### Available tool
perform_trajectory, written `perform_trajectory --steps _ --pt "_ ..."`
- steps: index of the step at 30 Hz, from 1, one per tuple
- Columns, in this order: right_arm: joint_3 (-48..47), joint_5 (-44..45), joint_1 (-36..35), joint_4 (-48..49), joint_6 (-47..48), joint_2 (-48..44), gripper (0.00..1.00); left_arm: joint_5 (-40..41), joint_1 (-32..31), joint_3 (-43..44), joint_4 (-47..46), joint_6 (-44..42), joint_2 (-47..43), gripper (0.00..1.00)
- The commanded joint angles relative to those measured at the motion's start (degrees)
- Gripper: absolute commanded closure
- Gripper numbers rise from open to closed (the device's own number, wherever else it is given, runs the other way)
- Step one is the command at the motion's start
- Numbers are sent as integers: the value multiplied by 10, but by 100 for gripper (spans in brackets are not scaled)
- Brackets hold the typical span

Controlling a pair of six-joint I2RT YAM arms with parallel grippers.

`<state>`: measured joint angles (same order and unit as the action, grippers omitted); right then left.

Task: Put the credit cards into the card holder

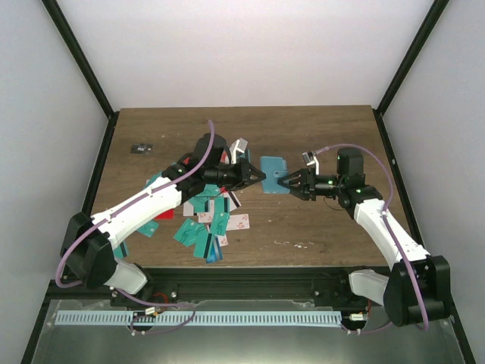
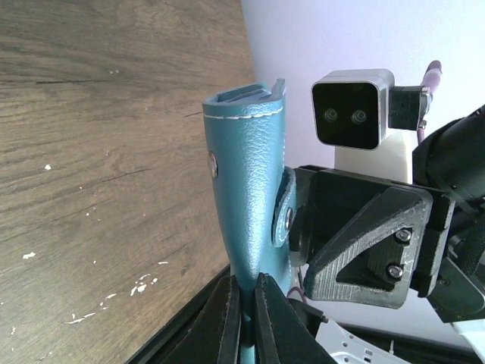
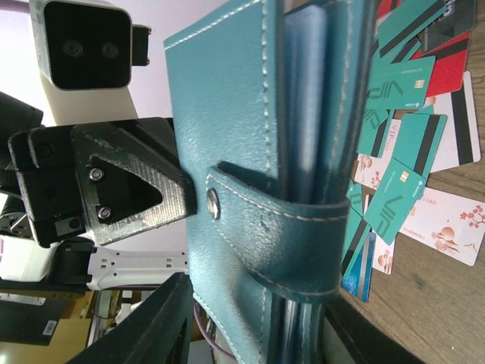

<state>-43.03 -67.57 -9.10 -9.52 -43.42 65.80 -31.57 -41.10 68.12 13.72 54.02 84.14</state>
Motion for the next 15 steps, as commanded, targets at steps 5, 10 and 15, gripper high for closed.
perform_trajectory --steps 5,10,15 --pt "-7 -21 -20 19 -20 -18 72 12 -10 -12 -14 6 -21 93" --pt "5 -15 -24 13 -25 -32 85 19 -13 -26 -15 9 -32 90" --pt "15 -17 -26 11 -27 -40 99 23 -13 -38 -16 5 -39 82"
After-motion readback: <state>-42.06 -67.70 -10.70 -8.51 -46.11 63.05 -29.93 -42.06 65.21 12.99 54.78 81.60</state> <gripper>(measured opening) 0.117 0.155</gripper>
